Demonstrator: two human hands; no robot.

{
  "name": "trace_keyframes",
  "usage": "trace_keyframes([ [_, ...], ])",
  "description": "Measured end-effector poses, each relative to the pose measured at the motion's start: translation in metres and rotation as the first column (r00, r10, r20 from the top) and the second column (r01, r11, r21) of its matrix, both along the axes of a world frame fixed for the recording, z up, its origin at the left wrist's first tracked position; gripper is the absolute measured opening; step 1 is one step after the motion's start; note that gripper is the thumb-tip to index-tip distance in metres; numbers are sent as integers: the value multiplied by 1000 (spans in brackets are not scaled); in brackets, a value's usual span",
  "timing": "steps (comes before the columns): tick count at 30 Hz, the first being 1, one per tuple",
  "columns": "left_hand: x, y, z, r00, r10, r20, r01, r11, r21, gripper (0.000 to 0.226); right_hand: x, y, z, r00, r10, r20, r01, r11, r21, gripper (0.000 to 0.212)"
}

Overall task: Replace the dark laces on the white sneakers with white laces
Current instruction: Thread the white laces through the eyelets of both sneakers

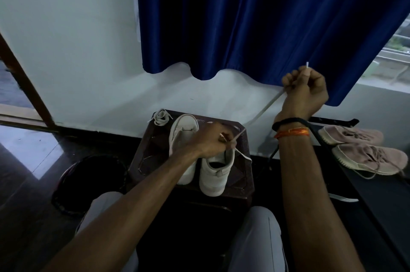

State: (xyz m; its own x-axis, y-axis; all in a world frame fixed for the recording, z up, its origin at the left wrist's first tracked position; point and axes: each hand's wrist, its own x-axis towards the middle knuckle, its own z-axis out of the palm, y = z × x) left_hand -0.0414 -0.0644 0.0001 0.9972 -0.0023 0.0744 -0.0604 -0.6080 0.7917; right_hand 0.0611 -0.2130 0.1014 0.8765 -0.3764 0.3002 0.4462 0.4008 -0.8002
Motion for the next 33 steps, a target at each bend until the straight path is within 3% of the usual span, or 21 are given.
trace_keyframes([
  [3,-3,5,-1,991,-130,-33,127,988,-84,18,-3,12,-16,998,28,55,-12,962,-273,7],
  [5,-7,17,-2,990,-133,-54,125,982,-140,37,-5,20,-32,989,144,-15,-130,838,-530,7],
  [8,-7,32,-6,993,77,85,-87,989,119,40,-13,30,-62,920,335,-205,-362,517,-776,17],
  [10,-9,34,-8,969,189,160,-227,935,273,42,-16,35,-86,906,334,-260,-360,284,-889,15],
  [12,-9,33,-9,961,245,129,-277,875,398,40,-19,38,-103,891,332,-310,-370,135,-919,10],
  [14,-8,32,-14,960,265,92,-276,827,490,32,-20,37,-113,879,353,-319,-358,47,-933,10],
  [18,-2,34,-24,962,272,10,-235,810,538,28,-22,37,-113,870,373,-323,-319,-73,-945,11],
  [22,0,35,-25,939,338,-63,-278,854,440,20,-23,38,-121,902,341,-265,-210,-189,-959,14],
  [24,-3,36,-22,923,378,-76,-334,881,335,31,-27,38,-128,922,312,-231,-175,-198,-965,13],
  [29,0,43,-18,862,407,-301,-416,909,39,19,-33,42,-137,963,239,-123,-73,-208,-975,17],
  [33,1,50,-22,863,380,-333,-440,889,-127,11,-39,42,-138,961,254,-108,-80,-121,-989,10],
])
